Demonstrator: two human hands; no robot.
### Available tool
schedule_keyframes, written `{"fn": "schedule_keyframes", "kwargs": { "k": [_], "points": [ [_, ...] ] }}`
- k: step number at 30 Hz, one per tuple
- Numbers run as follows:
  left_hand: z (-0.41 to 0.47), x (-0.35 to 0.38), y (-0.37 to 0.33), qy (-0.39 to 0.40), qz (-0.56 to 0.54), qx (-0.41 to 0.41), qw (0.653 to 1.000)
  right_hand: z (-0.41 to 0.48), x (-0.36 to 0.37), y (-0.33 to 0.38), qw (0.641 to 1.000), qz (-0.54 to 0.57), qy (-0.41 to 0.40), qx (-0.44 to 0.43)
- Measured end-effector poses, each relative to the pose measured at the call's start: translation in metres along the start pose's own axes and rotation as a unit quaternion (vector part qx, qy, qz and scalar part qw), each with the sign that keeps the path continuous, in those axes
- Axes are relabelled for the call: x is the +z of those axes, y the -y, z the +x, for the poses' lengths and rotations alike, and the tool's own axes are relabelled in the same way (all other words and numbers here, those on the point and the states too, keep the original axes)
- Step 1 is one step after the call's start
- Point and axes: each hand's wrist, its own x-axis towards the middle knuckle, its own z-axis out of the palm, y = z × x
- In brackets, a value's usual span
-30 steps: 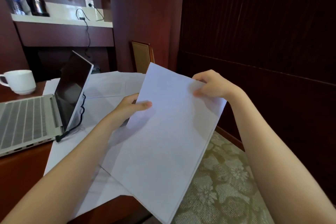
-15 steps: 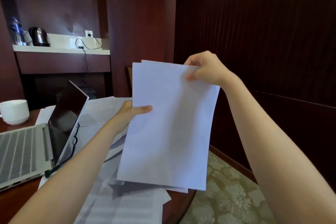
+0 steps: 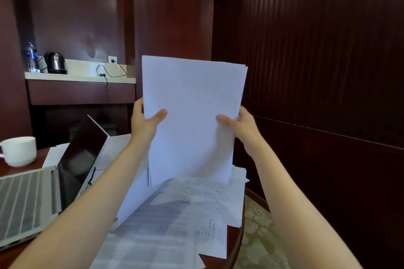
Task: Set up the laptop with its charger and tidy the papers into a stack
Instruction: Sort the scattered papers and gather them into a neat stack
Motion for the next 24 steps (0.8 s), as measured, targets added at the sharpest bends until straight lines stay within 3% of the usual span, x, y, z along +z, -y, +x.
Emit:
{"fn": "schedule_keyframes", "kwargs": {
  "k": [5,11,20,24],
  "points": [
    [0.004,-0.003,-0.012,0.008,0.026,0.028,0.999,0.006,0.02,0.001,0.991,0.086,-0.08,-0.064],
    [0.004,-0.022,-0.014,0.054,0.074,0.049,0.995,0.008,0.028,0.003,0.991,0.071,-0.057,-0.098],
    [0.019,-0.01,-0.044,0.033,0.037,0.091,0.995,0.019,0.035,0.039,0.988,0.072,-0.061,-0.121],
    [0.019,-0.011,-0.041,0.017,0.031,0.071,0.997,0.022,0.034,0.042,0.99,0.046,-0.053,-0.119]
  ]
}}
